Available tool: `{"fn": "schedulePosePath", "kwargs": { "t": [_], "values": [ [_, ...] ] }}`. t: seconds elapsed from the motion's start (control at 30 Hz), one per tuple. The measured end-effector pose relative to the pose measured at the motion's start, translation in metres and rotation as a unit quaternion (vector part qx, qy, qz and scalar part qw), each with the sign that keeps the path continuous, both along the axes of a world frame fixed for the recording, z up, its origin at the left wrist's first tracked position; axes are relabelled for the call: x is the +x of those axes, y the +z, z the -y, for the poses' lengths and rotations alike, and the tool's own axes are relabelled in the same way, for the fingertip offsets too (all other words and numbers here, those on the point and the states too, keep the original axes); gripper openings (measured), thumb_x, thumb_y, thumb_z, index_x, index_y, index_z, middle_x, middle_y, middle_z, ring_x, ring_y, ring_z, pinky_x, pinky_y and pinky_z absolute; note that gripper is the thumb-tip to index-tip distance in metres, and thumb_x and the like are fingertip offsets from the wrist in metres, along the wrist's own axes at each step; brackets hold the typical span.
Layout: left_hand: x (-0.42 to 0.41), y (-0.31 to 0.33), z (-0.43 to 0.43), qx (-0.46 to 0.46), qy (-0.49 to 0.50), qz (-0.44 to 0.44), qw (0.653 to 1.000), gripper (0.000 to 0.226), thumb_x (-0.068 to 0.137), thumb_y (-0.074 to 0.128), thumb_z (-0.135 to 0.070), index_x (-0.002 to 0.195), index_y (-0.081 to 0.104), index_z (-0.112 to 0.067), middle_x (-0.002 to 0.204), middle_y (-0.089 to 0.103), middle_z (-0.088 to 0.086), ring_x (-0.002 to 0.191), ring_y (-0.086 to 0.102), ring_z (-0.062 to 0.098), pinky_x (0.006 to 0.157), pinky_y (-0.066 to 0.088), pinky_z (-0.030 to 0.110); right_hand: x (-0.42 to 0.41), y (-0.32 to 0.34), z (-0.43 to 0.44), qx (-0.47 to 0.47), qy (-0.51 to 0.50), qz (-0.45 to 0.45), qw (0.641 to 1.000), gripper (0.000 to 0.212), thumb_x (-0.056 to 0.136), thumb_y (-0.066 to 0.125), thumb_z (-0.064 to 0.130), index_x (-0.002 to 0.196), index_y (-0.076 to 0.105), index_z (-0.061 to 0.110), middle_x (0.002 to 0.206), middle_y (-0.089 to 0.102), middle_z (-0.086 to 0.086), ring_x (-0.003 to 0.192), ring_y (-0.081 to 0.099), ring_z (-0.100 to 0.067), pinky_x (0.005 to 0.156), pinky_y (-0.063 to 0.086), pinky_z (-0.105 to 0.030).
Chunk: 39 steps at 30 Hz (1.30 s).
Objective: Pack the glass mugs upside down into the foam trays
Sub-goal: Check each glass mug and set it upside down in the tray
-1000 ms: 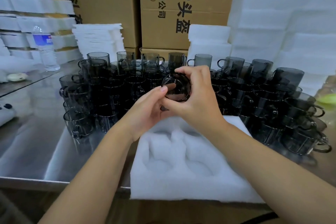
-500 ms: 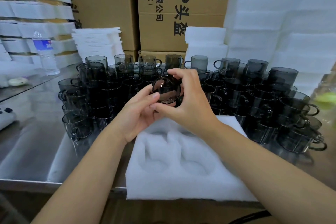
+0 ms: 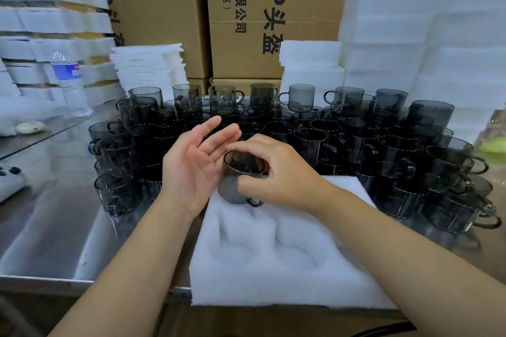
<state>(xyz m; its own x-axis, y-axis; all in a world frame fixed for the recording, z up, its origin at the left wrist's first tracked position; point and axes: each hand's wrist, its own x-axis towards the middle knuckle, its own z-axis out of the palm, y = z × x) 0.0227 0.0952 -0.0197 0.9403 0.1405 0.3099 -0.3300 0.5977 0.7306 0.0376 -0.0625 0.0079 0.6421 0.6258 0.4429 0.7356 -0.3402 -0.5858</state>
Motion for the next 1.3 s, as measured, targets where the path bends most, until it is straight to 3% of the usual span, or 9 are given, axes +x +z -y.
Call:
{"fn": "schedulePosePath", "kwargs": {
  "t": [0.07,0.17,0.37,0.63,0.77,0.9,1.0,1.2,1.3],
  "values": [
    [0.0,-0.003,-0.002,0.024,0.045,-0.002,0.999,0.028,0.084,0.05,-0.028,0.098,0.068,-0.013,0.094,0.074,0.012,0.092,0.071,0.022,0.072,0.058,0.029,0.002,-0.001,0.001,-0.002,-0.012,-0.008,1.0,0.047,0.074,0.07,0.024,0.121,0.063,0.026,0.104,0.056,0.01,0.095,0.052,0.001,0.083,0.038,-0.012],
    [0.003,-0.006,-0.003,0.071,0.097,-0.01,0.993,0.031,0.087,0.045,-0.026,0.082,0.074,-0.017,0.089,0.075,0.011,0.085,0.072,0.02,0.073,0.056,0.028,0.002,-0.001,0.0,-0.014,-0.008,-0.01,1.0,0.046,0.074,0.072,0.026,0.119,0.063,0.028,0.1,0.054,0.011,0.092,0.052,0.002,0.079,0.036,-0.008],
    [0.007,-0.009,0.002,0.145,0.069,-0.018,0.987,0.024,0.075,0.054,-0.024,0.08,0.076,-0.017,0.094,0.075,0.012,0.087,0.071,0.02,0.071,0.056,0.026,0.001,0.004,0.008,0.006,0.02,-0.05,0.999,0.042,0.076,0.07,0.011,0.111,0.068,0.033,0.087,0.049,0.01,0.08,0.048,0.006,0.074,0.034,-0.006],
    [0.01,-0.013,0.007,0.171,0.025,-0.017,0.985,0.024,0.075,0.055,-0.016,0.085,0.077,-0.013,0.084,0.073,0.012,0.082,0.071,0.021,0.067,0.056,0.028,-0.006,0.003,0.005,0.0,0.018,-0.036,0.999,0.043,0.071,0.071,0.011,0.109,0.066,0.029,0.092,0.051,0.006,0.083,0.051,0.003,0.076,0.035,-0.006],
    [0.009,-0.014,0.005,0.191,0.019,-0.025,0.981,0.039,0.063,0.05,-0.006,0.093,0.074,-0.008,0.088,0.072,0.019,0.084,0.07,0.028,0.066,0.056,0.03,-0.004,0.005,0.005,-0.043,0.001,-0.043,0.998,0.042,0.07,0.079,0.023,0.109,0.065,0.028,0.103,0.058,0.001,0.09,0.056,-0.011,0.08,0.046,-0.023],
    [0.007,-0.013,0.006,0.245,0.035,-0.03,0.968,0.054,0.05,0.044,0.0,0.09,0.076,-0.018,0.1,0.072,0.016,0.098,0.068,0.03,0.084,0.055,0.036,-0.001,0.004,0.004,-0.099,0.004,-0.045,0.994,0.041,0.07,0.081,0.03,0.109,0.067,0.024,0.096,0.056,0.016,0.084,0.049,0.002,0.076,0.038,-0.017],
    [0.005,-0.013,0.006,0.268,0.052,-0.032,0.961,0.058,0.046,0.042,0.002,0.086,0.076,-0.024,0.099,0.074,0.008,0.099,0.068,0.022,0.085,0.053,0.029,0.001,0.003,0.005,-0.105,0.01,-0.047,0.993,0.039,0.071,0.081,0.03,0.107,0.067,0.024,0.097,0.051,0.02,0.089,0.043,0.006,0.078,0.033,-0.012],
    [0.002,-0.012,0.008,0.302,0.062,-0.038,0.951,0.054,0.059,0.046,0.01,0.081,0.076,-0.028,0.092,0.075,-0.001,0.084,0.069,0.011,0.076,0.046,0.03,0.005,0.002,0.01,-0.115,0.023,-0.067,0.991,0.038,0.071,0.08,0.039,0.107,0.069,0.034,0.097,0.045,0.015,0.098,0.044,0.006,0.089,0.035,-0.012],
    [0.003,-0.013,0.006,0.301,0.051,-0.033,0.952,0.062,0.07,0.043,0.022,0.082,0.076,-0.029,0.095,0.075,0.0,0.087,0.07,0.013,0.074,0.053,0.027,0.007,0.0,0.01,-0.08,0.019,-0.064,0.995,0.029,0.074,0.076,0.041,0.102,0.071,0.036,0.094,0.049,0.014,0.093,0.046,0.006,0.085,0.035,-0.016]
  ]
}}
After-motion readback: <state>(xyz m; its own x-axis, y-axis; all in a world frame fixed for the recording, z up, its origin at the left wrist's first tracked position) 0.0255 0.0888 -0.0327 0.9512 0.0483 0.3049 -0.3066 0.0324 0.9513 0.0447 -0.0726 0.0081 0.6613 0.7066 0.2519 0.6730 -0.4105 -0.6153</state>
